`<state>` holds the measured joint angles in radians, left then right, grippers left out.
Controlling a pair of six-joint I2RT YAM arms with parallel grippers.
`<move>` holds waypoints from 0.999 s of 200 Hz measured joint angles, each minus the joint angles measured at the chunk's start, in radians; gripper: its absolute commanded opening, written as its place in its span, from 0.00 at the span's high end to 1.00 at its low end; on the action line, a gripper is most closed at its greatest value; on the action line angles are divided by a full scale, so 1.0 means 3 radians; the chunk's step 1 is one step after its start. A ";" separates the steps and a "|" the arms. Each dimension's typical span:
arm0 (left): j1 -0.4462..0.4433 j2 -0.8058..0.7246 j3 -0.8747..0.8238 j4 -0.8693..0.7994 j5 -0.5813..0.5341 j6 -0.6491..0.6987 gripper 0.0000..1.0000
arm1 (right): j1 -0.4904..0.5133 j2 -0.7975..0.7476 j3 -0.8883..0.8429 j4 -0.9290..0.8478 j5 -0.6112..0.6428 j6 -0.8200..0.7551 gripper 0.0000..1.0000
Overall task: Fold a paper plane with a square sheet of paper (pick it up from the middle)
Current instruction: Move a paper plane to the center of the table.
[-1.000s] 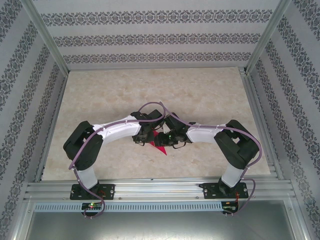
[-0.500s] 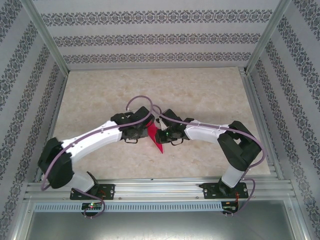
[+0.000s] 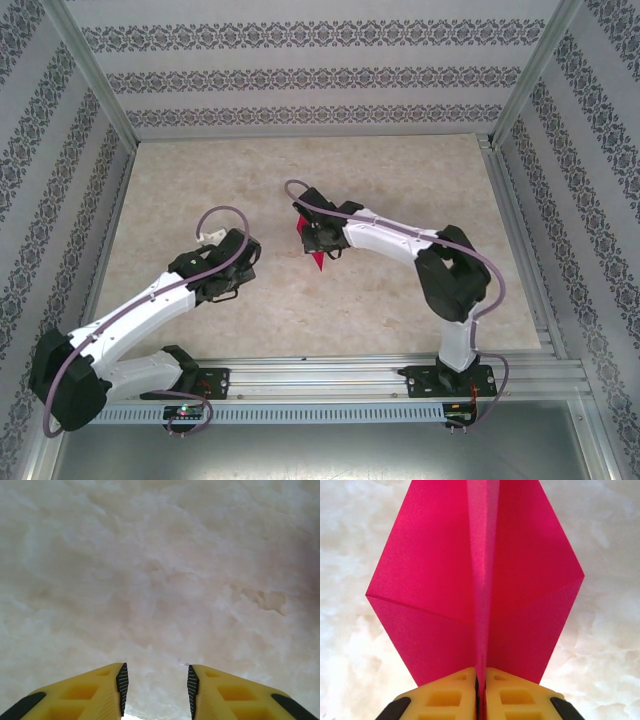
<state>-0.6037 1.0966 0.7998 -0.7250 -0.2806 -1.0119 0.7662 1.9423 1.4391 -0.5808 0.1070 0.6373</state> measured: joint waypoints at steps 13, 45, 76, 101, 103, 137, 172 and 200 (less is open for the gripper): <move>0.0075 -0.0075 -0.0064 0.0009 0.0037 -0.0004 0.59 | 0.0015 0.0135 0.0102 -0.0112 0.0048 0.0048 0.88; 0.0195 -0.0220 -0.0175 0.0061 0.0130 -0.0011 0.59 | 0.0052 0.0338 0.0294 -0.0323 0.0131 0.0120 0.87; 0.0233 -0.0237 -0.0202 0.0100 0.0191 -0.0011 0.58 | 0.0072 0.0383 0.0350 -0.0369 0.0142 0.0158 0.82; 0.0251 -0.0226 -0.0203 0.0130 0.0234 -0.0011 0.58 | 0.0072 0.0440 0.0348 -0.0371 0.0141 0.0178 0.79; 0.0252 -0.0224 -0.0203 0.0134 0.0235 -0.0011 0.58 | 0.0072 0.0445 0.0348 -0.0371 0.0141 0.0175 0.79; 0.0253 -0.0191 -0.0203 0.0159 0.0266 -0.0010 0.58 | 0.0071 0.0492 0.0245 -0.0324 0.0122 0.0229 0.76; 0.0253 -0.0183 -0.0203 0.0202 0.0312 -0.0010 0.58 | 0.0071 0.0516 0.0188 -0.0295 0.0104 0.0252 0.68; 0.0253 -0.0140 -0.0203 0.0209 0.0327 -0.0010 0.58 | 0.0071 0.0520 0.0177 -0.0258 0.0104 0.0298 0.62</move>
<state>-0.5278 1.0546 0.7387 -0.6624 -0.1825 -1.0149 0.7876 2.0983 1.4921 -0.6582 0.1383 0.7265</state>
